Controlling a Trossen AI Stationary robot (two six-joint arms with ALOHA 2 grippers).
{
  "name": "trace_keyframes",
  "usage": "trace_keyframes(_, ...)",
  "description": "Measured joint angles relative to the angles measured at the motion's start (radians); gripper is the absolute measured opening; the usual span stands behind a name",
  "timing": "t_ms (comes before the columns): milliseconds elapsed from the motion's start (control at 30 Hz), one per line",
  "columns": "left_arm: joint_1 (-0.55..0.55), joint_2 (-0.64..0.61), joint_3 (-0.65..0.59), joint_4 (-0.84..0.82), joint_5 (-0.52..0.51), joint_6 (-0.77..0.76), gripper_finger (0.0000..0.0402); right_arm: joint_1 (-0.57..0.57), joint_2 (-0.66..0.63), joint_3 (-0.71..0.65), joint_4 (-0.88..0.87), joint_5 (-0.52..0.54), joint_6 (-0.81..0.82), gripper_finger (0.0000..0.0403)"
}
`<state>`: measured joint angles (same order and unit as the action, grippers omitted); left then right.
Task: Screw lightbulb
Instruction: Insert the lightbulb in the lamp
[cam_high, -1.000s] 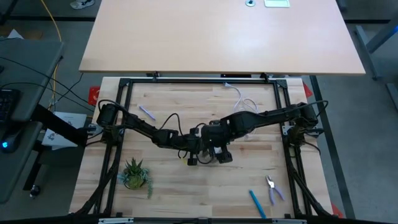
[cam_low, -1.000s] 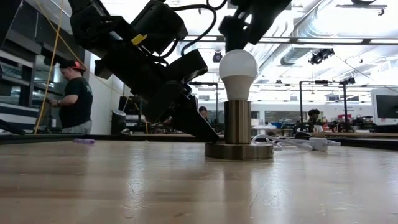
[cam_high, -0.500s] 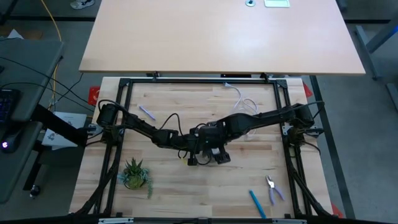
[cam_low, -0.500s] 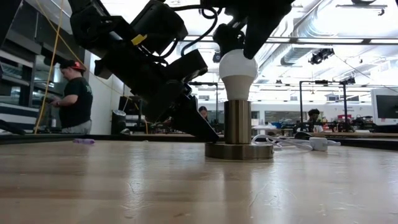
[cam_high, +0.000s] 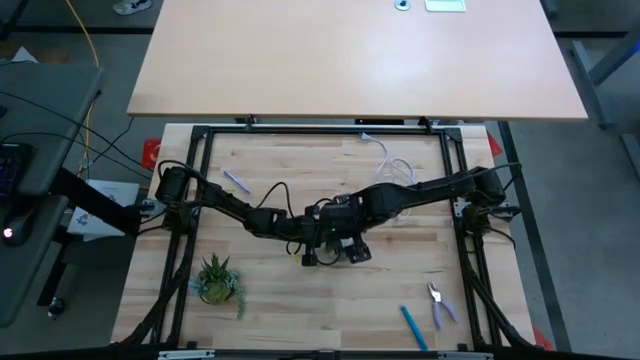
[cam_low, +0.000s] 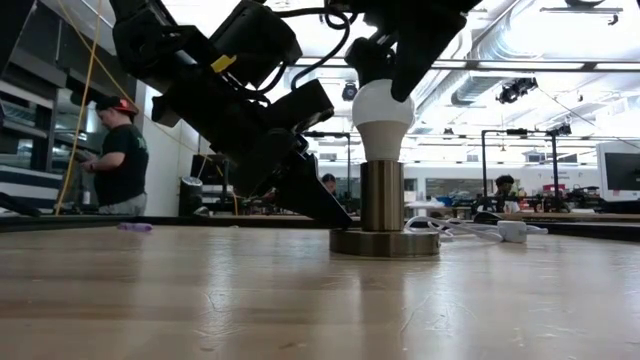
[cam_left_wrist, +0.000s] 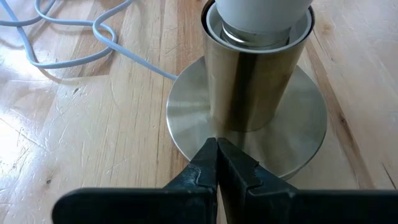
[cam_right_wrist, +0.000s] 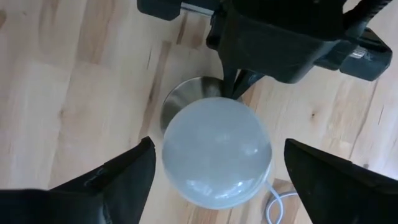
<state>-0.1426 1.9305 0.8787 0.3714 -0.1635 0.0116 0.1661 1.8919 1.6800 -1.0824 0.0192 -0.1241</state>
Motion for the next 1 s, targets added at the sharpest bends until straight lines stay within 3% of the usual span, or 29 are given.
trace_keyframes(633,0.0,0.0,0.0,-0.001,0.0,0.0,0.0,0.0,0.034,0.0,0.004,-0.005,0.109,0.0324)
trace_keyframes(1000,0.0,0.0,0.0,-0.002,0.0,0.0,0.0,0.006,0.033,0.0,0.003,0.018,0.344,0.024)
